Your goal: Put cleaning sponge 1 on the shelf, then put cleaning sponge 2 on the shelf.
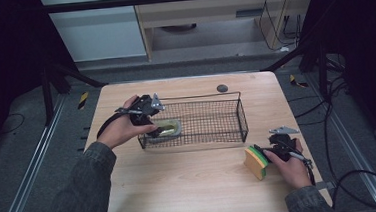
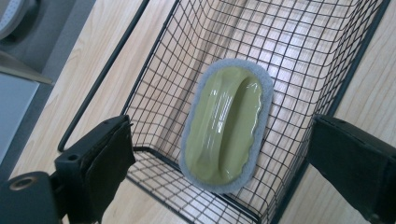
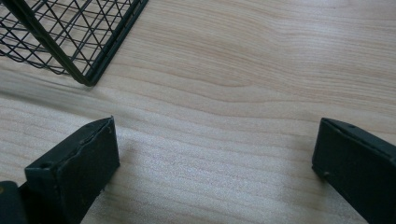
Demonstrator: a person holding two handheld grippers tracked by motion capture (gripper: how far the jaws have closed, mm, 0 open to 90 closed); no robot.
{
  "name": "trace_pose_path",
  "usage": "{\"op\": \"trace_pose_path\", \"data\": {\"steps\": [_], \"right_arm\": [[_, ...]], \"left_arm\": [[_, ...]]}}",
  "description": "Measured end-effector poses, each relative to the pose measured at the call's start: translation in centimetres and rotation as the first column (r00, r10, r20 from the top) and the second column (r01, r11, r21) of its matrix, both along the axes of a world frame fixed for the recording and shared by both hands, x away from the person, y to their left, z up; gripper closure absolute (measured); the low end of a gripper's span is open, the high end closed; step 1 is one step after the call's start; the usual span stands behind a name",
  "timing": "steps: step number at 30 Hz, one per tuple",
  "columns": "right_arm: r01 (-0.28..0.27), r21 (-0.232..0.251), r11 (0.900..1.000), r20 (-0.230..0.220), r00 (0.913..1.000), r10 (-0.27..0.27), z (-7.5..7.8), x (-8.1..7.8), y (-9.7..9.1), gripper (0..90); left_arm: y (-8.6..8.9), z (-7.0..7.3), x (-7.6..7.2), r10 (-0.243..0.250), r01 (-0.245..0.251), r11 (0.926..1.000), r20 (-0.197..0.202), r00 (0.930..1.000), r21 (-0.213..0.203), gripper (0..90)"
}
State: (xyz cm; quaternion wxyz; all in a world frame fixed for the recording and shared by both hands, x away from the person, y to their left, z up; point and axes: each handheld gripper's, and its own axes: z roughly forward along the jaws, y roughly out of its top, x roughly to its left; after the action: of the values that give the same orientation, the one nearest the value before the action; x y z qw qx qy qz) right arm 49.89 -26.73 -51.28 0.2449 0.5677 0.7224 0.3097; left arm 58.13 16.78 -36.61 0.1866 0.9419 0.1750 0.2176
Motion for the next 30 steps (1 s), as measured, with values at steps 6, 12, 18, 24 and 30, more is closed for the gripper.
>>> {"op": "trace_pose_path", "data": {"steps": [6,12,18,24,30], "right_arm": [[0.001,0.0,1.0,-0.001,1.0,-0.001,0.0,0.0,0.0,0.8],[-0.001,0.0,1.0,0.0,1.0,0.001,0.0,0.0,0.0,0.8],[-0.002,0.0,1.0,0.0,1.0,0.002,0.0,0.0,0.0,0.9],[-0.005,-0.008,1.0,-0.046,0.9989,0.005,0.6,0.1,-0.3,6.7],[-0.006,-0.039,0.9992,-0.113,0.9936,0.001,1.5,-0.4,-1.4,15.5]], "left_arm": [[1.2,0.7,-1.1,0.055,-0.054,0.9966,0.017,0.9983,-0.063,6.1],[2.7,0.5,-2.1,0.103,-0.101,0.986,0.008,0.9947,-0.133,6.4],[4.5,-0.3,-3.6,0.157,-0.156,0.9712,-0.009,0.9875,-0.18,5.9],[6.3,-1.4,-5.8,0.215,-0.213,0.9475,-0.019,0.9765,-0.238,5.6],[8.0,-3.8,-7.8,0.264,-0.263,0.9305,-0.033,0.964,-0.255,4.5]]}}
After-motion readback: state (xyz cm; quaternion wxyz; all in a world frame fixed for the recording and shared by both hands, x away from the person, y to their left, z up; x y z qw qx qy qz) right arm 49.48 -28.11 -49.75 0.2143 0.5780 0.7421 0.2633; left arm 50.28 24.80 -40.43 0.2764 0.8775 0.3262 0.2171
